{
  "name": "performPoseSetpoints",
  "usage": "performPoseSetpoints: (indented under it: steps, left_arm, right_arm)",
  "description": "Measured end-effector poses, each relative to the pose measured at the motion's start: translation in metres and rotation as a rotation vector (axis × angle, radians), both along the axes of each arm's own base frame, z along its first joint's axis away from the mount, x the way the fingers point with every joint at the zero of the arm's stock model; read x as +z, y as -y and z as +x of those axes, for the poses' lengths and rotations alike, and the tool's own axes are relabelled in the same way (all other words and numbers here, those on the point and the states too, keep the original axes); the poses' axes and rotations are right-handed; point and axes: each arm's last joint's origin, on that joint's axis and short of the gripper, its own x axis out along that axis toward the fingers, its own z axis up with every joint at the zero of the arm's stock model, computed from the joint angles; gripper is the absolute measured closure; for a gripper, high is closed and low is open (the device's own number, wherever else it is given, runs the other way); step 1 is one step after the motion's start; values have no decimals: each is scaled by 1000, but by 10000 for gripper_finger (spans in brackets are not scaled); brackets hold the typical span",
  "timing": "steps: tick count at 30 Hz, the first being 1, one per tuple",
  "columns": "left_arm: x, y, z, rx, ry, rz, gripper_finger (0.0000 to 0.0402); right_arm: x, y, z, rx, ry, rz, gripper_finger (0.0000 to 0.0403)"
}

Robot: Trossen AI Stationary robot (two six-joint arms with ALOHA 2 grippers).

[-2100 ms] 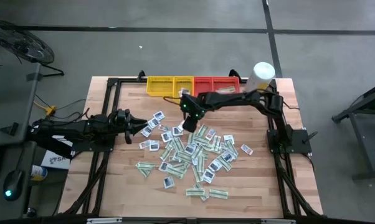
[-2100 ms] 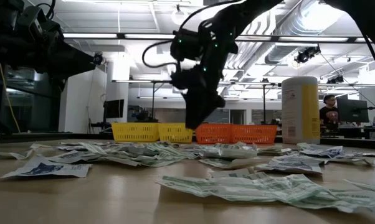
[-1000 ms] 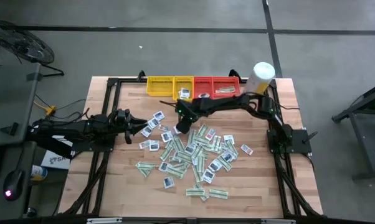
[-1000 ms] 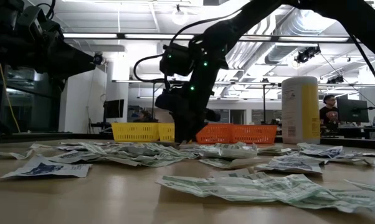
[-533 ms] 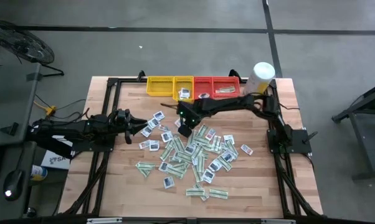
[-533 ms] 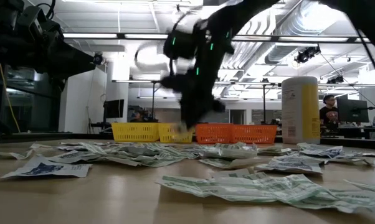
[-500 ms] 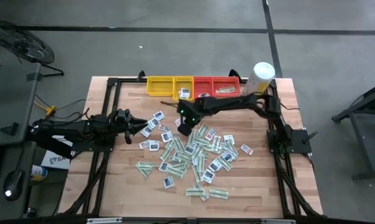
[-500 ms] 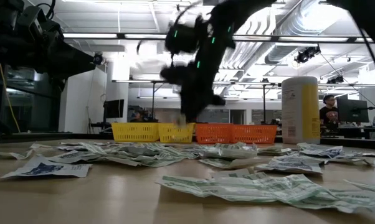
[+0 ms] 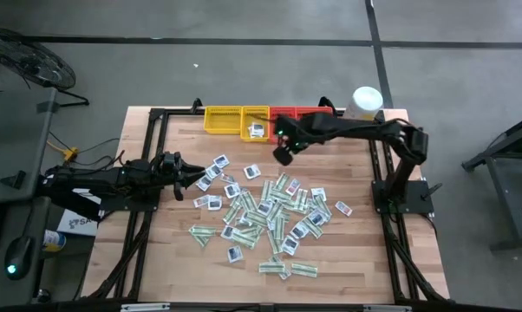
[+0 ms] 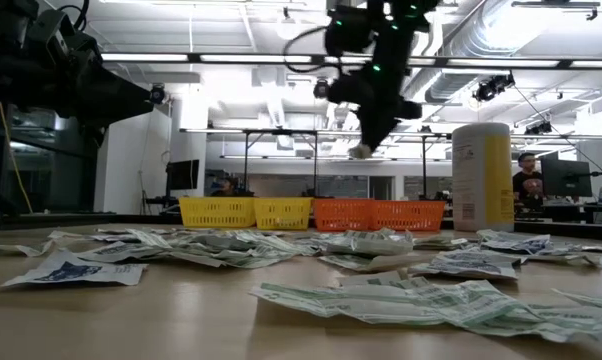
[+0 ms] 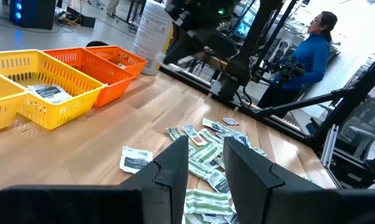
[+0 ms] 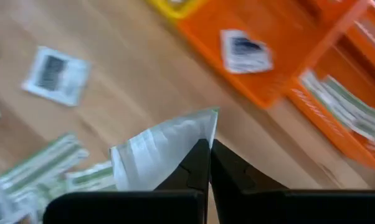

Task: Pick & Place First Aid Supplies
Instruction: Put the green pad into the right orange bin

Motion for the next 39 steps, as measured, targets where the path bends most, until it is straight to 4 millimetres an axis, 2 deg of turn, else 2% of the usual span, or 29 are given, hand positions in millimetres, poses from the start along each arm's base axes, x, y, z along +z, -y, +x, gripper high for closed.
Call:
performPoseSetpoints:
  steps: [9, 18, 23, 28, 34, 39]
  left_arm:
    - [0, 0, 0, 0, 0, 0, 300]
    - [0, 0, 0, 0, 0, 0, 300]
    - [0, 0, 0, 0, 0, 0, 300]
    - [0, 0, 0, 0, 0, 0, 300]
    - [0, 0, 0, 0, 0, 0, 300]
    - [0, 0, 0, 0, 0, 0, 300]
  right_arm:
    - [-30, 37, -45, -149, 171, 0, 403]
    - [-50, 67, -79, -307, 181, -71, 403]
    - [-47, 82, -88, -415, 181, -156, 403]
    - [-49, 91, -96, -550, 201, -157, 403]
    - [-62, 96, -92, -623, 220, -123, 398]
    - [-73, 100, -86, -678, 247, -93, 364]
